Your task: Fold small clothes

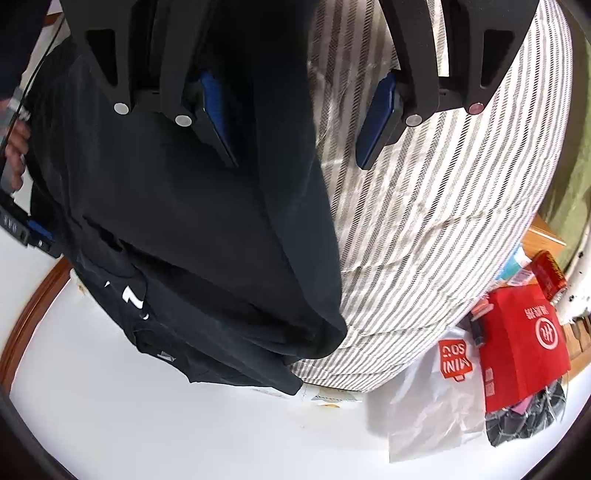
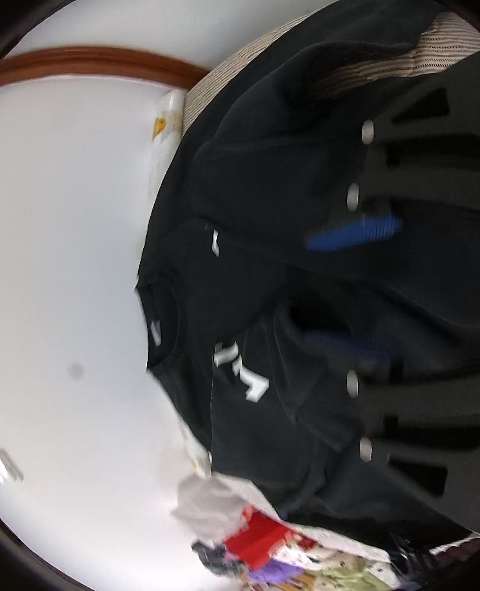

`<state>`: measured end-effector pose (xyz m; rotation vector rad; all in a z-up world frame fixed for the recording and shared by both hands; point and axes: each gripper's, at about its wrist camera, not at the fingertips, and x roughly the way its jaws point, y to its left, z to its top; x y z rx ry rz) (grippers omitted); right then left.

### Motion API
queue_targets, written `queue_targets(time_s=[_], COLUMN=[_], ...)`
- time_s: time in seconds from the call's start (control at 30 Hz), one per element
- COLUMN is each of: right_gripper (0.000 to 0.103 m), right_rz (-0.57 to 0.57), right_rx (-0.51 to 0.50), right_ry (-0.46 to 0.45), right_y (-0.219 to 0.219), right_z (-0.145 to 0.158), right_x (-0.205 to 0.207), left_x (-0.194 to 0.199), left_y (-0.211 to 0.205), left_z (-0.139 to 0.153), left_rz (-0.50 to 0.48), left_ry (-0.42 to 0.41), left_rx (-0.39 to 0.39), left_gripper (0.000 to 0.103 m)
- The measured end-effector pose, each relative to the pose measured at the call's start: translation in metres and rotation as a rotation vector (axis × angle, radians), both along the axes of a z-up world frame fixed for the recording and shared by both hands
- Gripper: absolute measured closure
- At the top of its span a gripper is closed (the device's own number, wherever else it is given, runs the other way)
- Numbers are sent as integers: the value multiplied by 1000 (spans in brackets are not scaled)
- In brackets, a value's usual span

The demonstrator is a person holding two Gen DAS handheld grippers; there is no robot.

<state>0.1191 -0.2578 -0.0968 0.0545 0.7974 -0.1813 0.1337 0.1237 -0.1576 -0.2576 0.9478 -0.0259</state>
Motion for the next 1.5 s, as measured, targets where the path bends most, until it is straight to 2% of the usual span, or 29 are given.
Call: queue_targets(time_s=[0.13, 0.27, 0.33, 0.43, 0.47, 0.5, 0.57, 0.63, 0.67, 0.83, 1.03, 1.1, 1.17, 1.23, 1.43, 1.5], right_gripper=[37, 37, 37, 40, 56, 67, 95, 98, 98, 98, 92, 85, 57, 47, 47, 47], right_rz=[144, 282, 309, 287, 266, 243, 226, 183, 157, -45, -288, -290, -266, -253, -211, -215], right_rx=[-90, -197, -249, -257, -256, -253, -160, -88, -85, -118, -96, -85, -96, -126, -175, -171], right_ry=[21, 60, 107, 149, 156, 164, 142, 92, 65, -19, 17, 24, 40, 53, 151, 177], right_y=[42, 90, 107, 109, 105, 102, 86, 68, 59, -10, -88, -92, -84, -75, -51, -47], right_z=[-6, -32, -51, -70, -73, -75, -65, -49, -41, -3, 13, 14, 11, 6, -14, -22], right_x=[9, 26, 37, 50, 51, 53, 52, 46, 42, 21, -3, -23, -45, -68, -133, -156], left_x=[10, 17, 18, 20, 20, 21, 21, 20, 20, 18, 4, -3, -12, -20, -49, -58], left_y=[-2, -1, 0, 0, -1, -1, -2, -2, -2, -4, 0, 2, 3, 4, 8, 6], left_z=[5, 1, -1, -2, -2, -2, -2, -2, -2, -2, -1, -1, 1, 1, 3, 3], left_rz=[19, 36, 45, 43, 41, 39, 35, 32, 32, 39, 34, 27, 14, 0, -49, -67], left_ry=[-5, 10, 19, 19, 19, 16, 15, 14, 13, 17, 27, 28, 15, 9, -4, -9], left_rx=[31, 59, 52, 67, 73, 83, 92, 94, 93, 100, 102, 98, 97, 92, 38, 37], left_gripper=[41, 41, 41, 41, 41, 41, 41, 41, 41, 41, 41, 41, 41, 41, 41, 49])
